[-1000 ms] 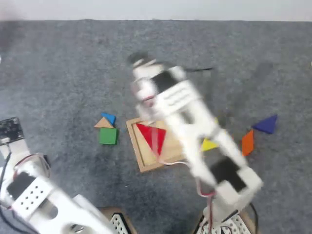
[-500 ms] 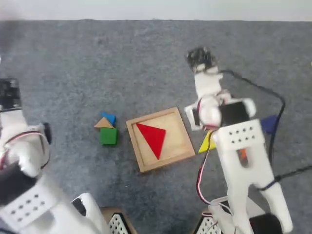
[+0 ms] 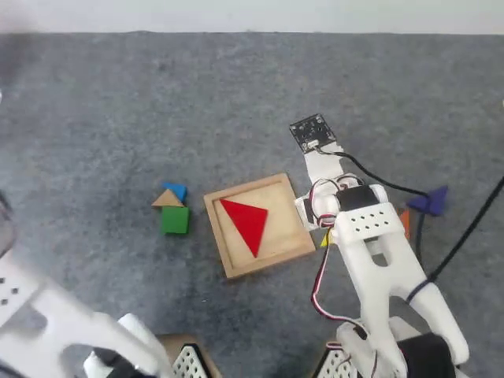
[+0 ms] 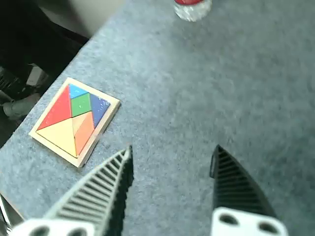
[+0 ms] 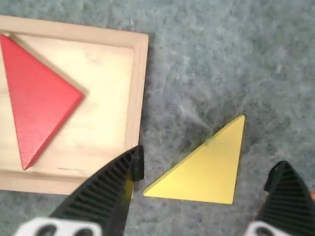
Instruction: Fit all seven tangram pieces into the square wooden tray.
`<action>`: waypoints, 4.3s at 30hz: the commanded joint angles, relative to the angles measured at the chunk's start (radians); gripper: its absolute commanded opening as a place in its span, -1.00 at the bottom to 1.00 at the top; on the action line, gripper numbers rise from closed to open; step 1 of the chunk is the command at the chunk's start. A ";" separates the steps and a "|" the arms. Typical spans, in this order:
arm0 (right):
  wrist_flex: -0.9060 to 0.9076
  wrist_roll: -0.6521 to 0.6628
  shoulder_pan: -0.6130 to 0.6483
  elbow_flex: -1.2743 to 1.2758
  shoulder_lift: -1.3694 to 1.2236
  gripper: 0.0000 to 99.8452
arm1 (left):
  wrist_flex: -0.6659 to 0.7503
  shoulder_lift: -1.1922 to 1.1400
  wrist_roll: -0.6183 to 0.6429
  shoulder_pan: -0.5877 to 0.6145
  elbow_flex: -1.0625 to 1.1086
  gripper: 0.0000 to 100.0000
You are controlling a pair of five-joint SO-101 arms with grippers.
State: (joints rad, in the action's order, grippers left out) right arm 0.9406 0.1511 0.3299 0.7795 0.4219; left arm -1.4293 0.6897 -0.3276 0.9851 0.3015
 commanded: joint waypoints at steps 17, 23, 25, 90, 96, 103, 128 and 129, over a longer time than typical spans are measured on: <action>-0.145 0.018 -0.012 -0.092 -0.274 -0.24 | -0.044 0.801 -0.316 -0.529 0.820 -0.50; -0.145 0.011 -0.008 -0.233 -0.447 -0.24 | 0.032 0.801 -0.144 -0.749 0.852 -0.50; -0.139 -0.003 -0.002 -0.258 -0.469 -0.24 | 0.054 0.802 -0.112 -0.795 0.872 -0.50; -0.142 -0.037 0.211 -0.210 -0.496 -0.24 | 0.410 0.804 0.114 -0.827 1.205 -0.50; -0.119 -0.084 0.308 -0.210 -0.446 -0.24 | 0.414 0.804 0.114 -0.827 1.214 -0.50; -0.047 -0.092 0.348 -0.213 -0.288 -0.24 | 0.416 0.804 0.114 -0.829 1.218 -0.50; 0.309 -0.272 -0.177 -0.344 -0.308 -0.24 | 0.437 0.804 0.114 -0.825 1.244 -0.50; 0.295 -0.288 -0.177 -0.342 -0.317 -0.24 | 0.439 0.804 0.114 -0.825 1.244 -0.50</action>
State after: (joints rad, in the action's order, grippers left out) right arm 1.2889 -0.0775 0.1534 0.4434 0.1120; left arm -1.0073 1.4983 -0.2263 0.1626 1.5474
